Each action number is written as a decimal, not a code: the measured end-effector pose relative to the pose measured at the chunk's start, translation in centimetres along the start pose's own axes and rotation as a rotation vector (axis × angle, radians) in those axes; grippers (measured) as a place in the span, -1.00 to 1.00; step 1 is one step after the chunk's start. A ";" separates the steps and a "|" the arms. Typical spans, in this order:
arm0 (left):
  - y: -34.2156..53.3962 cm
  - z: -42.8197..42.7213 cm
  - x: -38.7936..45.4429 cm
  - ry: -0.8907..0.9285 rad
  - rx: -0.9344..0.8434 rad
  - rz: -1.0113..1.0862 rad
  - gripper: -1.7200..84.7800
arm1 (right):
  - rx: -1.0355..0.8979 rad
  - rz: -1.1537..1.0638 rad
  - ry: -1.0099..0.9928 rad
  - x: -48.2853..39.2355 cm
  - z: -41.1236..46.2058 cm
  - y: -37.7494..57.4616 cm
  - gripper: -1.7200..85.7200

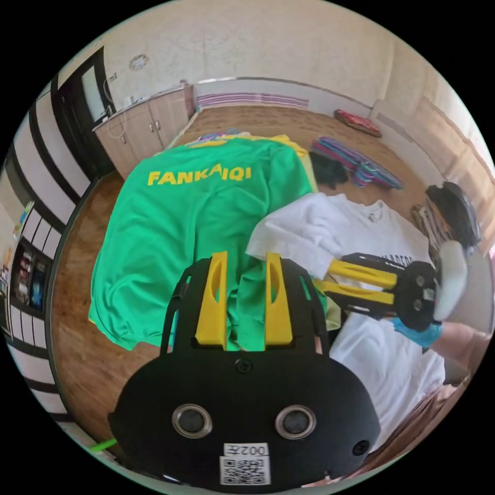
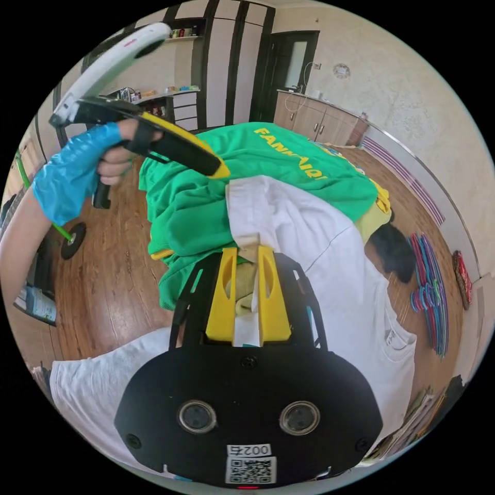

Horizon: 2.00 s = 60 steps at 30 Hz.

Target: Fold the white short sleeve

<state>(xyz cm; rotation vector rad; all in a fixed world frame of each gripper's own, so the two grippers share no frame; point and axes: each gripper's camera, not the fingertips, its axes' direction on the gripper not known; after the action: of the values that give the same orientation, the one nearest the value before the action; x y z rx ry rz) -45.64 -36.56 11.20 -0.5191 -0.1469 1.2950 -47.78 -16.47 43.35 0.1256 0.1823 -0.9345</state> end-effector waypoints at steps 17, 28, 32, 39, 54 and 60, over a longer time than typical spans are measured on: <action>2.0 2.4 -4.6 0.027 0.077 -0.072 -0.98 | 0.174 -0.061 -0.139 -2.0 -8.9 -0.4 -0.95; 3.6 4.5 -8.4 0.186 0.061 -0.180 -0.80 | 0.145 -0.171 -0.312 -5.6 -9.0 -1.3 -0.95; 3.7 6.4 -9.7 0.243 0.055 -0.240 -0.80 | 0.123 -0.168 -0.312 -6.5 -8.5 -1.2 -0.95; 3.3 6.8 -10.5 0.280 0.103 -0.289 -0.97 | 0.120 -0.158 -0.320 -7.0 -9.0 -1.0 -0.95; 1.7 6.4 -8.9 0.198 0.098 -0.261 -0.83 | 0.163 -0.138 -0.337 -6.9 -11.6 0.1 -0.95; 0.7 5.5 -5.2 0.151 0.111 -0.213 -0.97 | 0.155 -0.139 -0.340 -6.6 -12.4 1.0 -0.95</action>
<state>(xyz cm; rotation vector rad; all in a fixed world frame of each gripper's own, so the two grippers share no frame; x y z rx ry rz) -49.81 -39.77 16.64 -0.4906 -0.0035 1.0458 -52.06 -8.43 32.67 0.0955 -0.1989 -1.0933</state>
